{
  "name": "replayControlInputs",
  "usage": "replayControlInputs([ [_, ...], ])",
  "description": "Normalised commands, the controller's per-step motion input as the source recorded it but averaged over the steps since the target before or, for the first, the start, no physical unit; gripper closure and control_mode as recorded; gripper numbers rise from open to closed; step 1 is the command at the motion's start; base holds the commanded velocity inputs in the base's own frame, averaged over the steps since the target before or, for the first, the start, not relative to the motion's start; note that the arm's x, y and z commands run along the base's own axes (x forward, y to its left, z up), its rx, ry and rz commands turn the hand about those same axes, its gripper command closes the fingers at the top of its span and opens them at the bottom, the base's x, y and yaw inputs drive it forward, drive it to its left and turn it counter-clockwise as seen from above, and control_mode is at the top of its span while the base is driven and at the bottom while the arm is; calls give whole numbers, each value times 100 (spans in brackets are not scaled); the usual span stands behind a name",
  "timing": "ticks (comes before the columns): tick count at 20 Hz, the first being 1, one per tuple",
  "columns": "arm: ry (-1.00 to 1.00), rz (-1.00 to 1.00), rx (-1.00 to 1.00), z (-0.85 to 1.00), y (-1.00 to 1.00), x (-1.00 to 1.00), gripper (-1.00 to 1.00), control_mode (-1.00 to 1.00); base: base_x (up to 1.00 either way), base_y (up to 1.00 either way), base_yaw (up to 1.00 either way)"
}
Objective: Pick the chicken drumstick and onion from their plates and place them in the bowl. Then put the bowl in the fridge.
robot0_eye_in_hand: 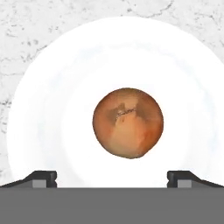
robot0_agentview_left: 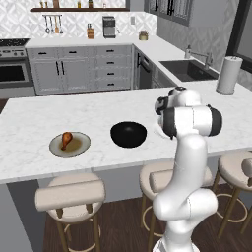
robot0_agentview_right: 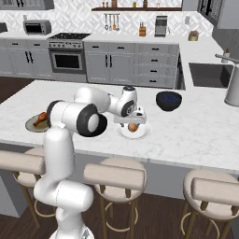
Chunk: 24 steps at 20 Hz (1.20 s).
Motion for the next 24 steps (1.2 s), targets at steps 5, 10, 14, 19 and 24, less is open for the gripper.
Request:
replayControlInputs([
  [5, 0, 0, 0, -23, -2, 32, -100, -100, 0, 0, 0],
  [10, 0, 0, 0, -19, -9, 28, -100, -100, 0, 0, 0],
  [14, 0, 0, 0, -25, -1, 9, -100, -100, 0, 0, 0],
  [19, 0, 0, 0, -33, 0, 0, 100, -100, 0, 0, 0],
  [24, 0, 0, 0, -10, 0, 0, 100, -100, 0, 0, 0],
])
